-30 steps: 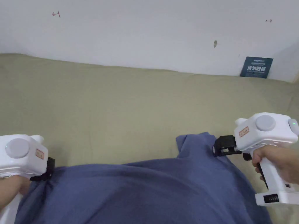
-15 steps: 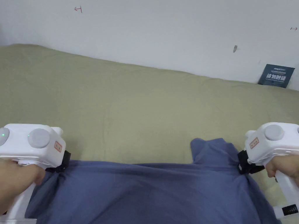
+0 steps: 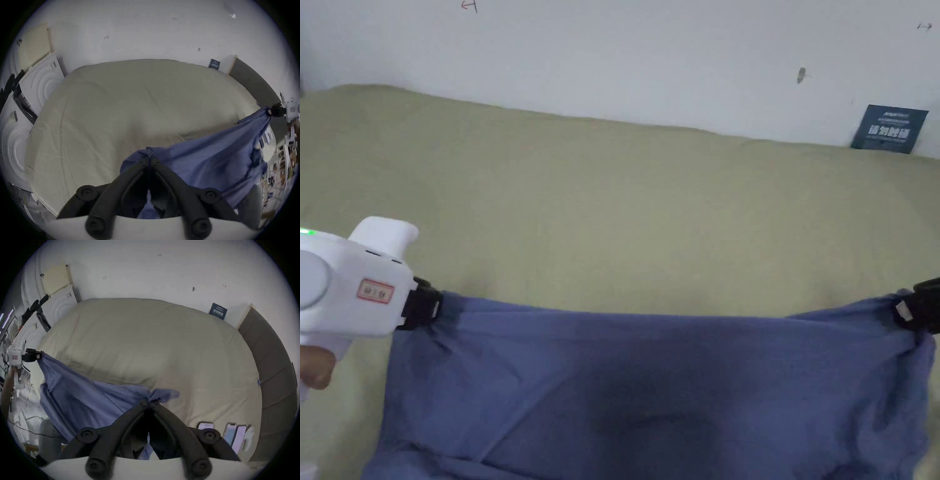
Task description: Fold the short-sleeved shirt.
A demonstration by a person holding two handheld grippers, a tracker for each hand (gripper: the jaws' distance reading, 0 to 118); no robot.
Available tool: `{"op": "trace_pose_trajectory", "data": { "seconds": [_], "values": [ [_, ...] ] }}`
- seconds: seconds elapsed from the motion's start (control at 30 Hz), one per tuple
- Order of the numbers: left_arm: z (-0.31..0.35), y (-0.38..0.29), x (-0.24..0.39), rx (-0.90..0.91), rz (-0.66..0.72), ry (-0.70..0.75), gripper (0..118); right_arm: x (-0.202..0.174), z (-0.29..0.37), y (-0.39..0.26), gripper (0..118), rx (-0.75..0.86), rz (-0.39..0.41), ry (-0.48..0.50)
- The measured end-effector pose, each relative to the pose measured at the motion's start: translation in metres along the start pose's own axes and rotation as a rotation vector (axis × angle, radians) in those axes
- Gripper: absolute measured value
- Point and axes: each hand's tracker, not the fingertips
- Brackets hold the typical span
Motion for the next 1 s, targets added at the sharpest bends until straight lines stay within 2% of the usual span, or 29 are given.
{"op": "trace_pose_trajectory", "data": {
  "seconds": [0.2,0.37,0.47,0.67,0.7,0.73,0.77,0.8,0.83,0.87,0.9,0.93,1.0],
  "values": [
    [0.051,-0.073,0.0,0.021,0.024,-0.034,2,-0.009,0.043,-0.095,0,0.031,-0.069,0.04],
    [0.047,-0.152,0.005,-0.06,0.073,-0.072,2,-0.022,0.042,-0.181,0,-0.018,-0.143,0.072],
    [0.034,-0.192,0.006,-0.139,0.132,-0.075,2,-0.024,0.03,-0.218,0,-0.081,-0.24,0.072],
    [0.021,-0.224,0.001,-0.182,0.163,-0.054,3,-0.033,0.018,-0.251,0,-0.144,-0.234,-0.011],
    [0.02,-0.224,0.0,-0.186,0.186,-0.063,6,-0.033,0.016,-0.253,0,-0.14,-0.234,-0.011],
    [0.019,-0.224,-0.002,-0.188,0.214,-0.074,21,-0.027,0.012,-0.256,1,-0.139,-0.243,0.003],
    [0.018,-0.222,-0.003,-0.2,0.232,-0.072,48,-0.027,0.012,-0.254,13,-0.148,-0.248,0.021],
    [0.02,-0.221,-0.002,-0.207,0.245,-0.047,78,-0.029,0.014,-0.253,39,-0.148,-0.25,0.017],
    [0.024,-0.22,-0.001,-0.206,0.256,-0.021,85,-0.033,0.02,-0.251,50,-0.142,-0.25,0.008],
    [0.033,-0.221,-0.002,-0.202,0.279,-0.008,85,-0.038,0.032,-0.25,50,-0.111,-0.221,-0.026],
    [0.044,-0.22,-0.003,-0.158,0.319,-0.026,93,-0.042,0.044,-0.248,80,-0.085,-0.208,-0.039],
    [0.06,-0.218,-0.003,-0.104,0.355,-0.05,92,-0.047,0.059,-0.246,93,-0.04,-0.205,-0.05],
    [0.09,-0.214,0.006,0.012,0.387,-0.011,92,-0.058,0.088,-0.239,88,0.064,-0.217,-0.09]
  ]
}}
